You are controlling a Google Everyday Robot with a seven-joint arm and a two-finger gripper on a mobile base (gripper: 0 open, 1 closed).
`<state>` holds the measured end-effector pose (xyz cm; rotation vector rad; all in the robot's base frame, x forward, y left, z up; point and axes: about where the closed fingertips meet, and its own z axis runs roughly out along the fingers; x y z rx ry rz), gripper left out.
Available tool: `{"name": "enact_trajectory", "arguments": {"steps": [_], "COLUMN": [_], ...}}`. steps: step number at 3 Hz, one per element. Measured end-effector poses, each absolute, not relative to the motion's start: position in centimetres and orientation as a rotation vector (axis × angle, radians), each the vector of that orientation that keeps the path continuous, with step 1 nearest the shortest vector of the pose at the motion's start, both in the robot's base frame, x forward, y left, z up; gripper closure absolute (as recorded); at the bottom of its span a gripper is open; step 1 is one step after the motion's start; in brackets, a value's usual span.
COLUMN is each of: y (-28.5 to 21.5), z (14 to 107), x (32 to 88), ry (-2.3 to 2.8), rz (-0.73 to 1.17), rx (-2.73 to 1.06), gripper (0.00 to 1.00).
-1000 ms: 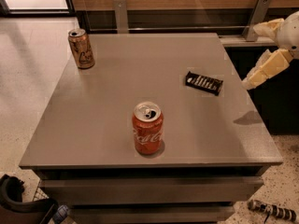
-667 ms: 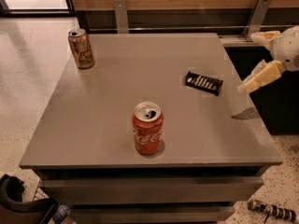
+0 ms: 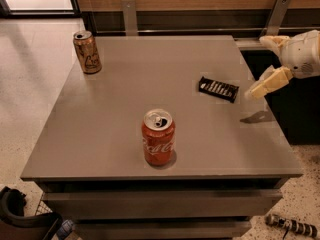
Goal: Move rxbar chocolate near orange can
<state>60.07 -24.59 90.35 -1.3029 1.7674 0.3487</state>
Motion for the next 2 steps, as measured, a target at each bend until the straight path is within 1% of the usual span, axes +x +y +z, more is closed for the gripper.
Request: {"name": "enact_trajectory", "arguments": {"steps": [2], "y": [-21.7], "z": [87.4], "x": [62.1], "ry": [1.743], "rz": [0.488], "rx": [-1.264], "gripper": [0.0]}}
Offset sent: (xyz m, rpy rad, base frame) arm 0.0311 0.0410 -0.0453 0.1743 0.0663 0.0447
